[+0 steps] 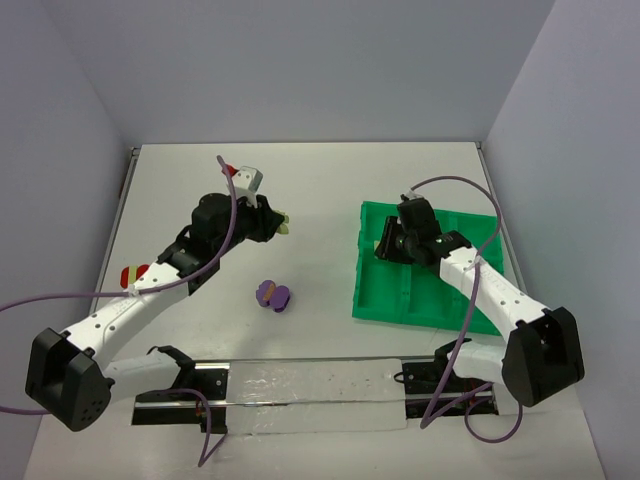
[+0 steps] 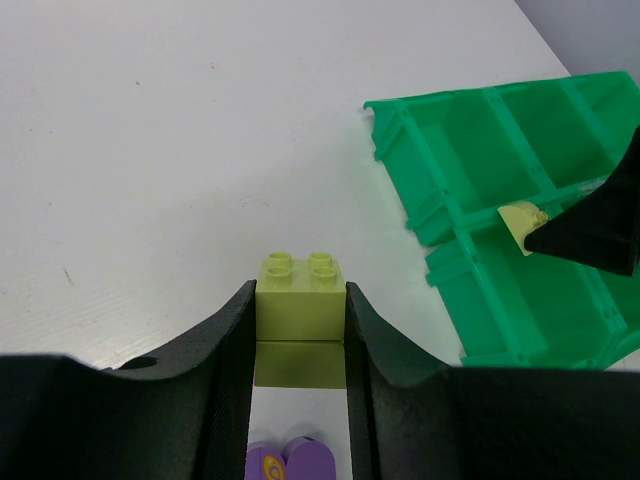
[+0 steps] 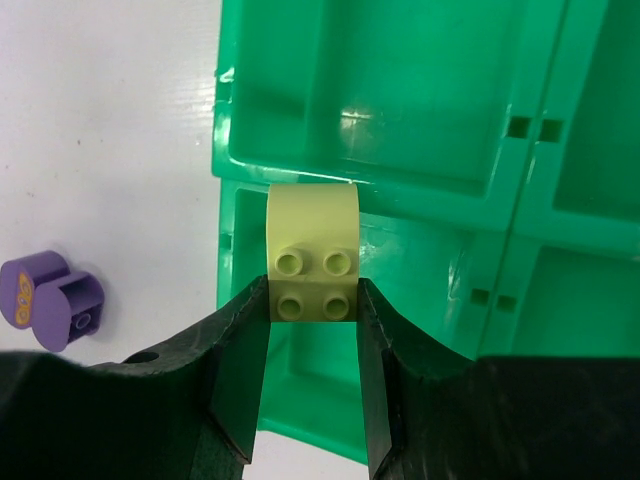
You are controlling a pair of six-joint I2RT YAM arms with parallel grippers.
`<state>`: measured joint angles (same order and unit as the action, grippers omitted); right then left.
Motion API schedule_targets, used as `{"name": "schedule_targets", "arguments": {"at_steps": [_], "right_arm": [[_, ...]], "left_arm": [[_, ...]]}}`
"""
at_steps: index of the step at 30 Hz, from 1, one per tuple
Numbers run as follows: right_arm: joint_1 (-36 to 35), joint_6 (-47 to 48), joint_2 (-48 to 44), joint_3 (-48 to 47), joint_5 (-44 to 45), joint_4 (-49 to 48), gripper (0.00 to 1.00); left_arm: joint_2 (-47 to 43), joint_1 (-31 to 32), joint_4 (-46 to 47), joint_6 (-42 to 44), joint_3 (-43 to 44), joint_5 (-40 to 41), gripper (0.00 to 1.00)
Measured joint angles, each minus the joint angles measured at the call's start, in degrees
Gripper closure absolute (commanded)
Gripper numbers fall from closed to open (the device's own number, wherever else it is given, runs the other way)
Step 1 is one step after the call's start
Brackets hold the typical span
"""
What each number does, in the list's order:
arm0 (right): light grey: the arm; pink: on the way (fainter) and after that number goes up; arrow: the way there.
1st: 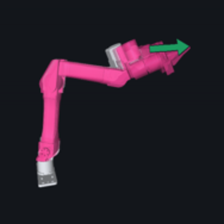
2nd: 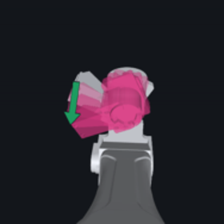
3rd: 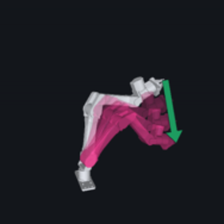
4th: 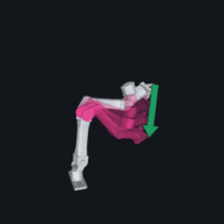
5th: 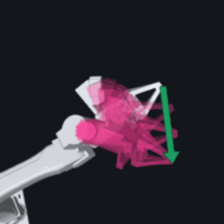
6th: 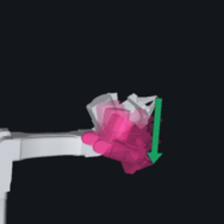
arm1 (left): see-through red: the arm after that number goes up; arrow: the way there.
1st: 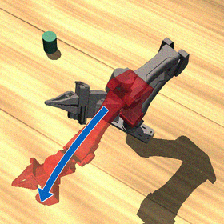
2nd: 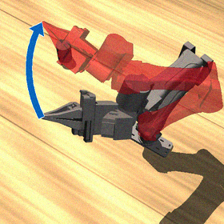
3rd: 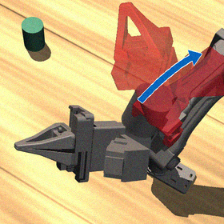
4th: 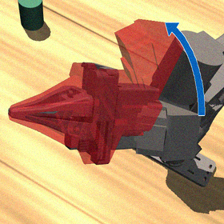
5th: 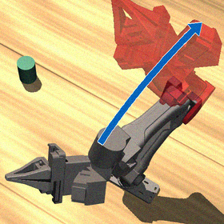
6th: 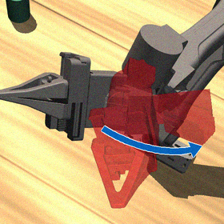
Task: Sort the legos into containers by color
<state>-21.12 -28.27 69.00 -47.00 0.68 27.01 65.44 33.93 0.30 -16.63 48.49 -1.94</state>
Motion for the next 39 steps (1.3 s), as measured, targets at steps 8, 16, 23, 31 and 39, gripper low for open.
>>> {"name": "schedule_targets", "arguments": {"at_steps": [8, 16, 23, 31, 39], "right_arm": [[-2.67, 0.02, -0.01, 0.56, 0.80, -0.55, 0.89], [-4.59, -0.39, -0.22, 2.17, 1.80, 0.19, 0.89], [-6.19, -1.12, -0.99, 3.54, 2.56, 1.51, 0.84], [-6.60, -1.83, -1.08, 3.64, 3.77, 1.96, 0.40], [-6.72, -0.72, -2.11, 0.12, 4.02, 4.71, 0.40]], "left_arm": [[0.42, 0.00, -0.07, -2.42, 0.50, 0.70, 1.00], [0.84, 0.00, -0.06, -3.97, 0.55, 1.12, 1.00], [0.90, 0.00, -0.07, -4.39, 0.55, 1.60, 1.00], [0.90, 0.00, -0.09, -5.25, 0.55, 2.84, 1.00], [0.83, 0.00, -0.07, -5.68, 0.55, 3.24, 1.00]]}}
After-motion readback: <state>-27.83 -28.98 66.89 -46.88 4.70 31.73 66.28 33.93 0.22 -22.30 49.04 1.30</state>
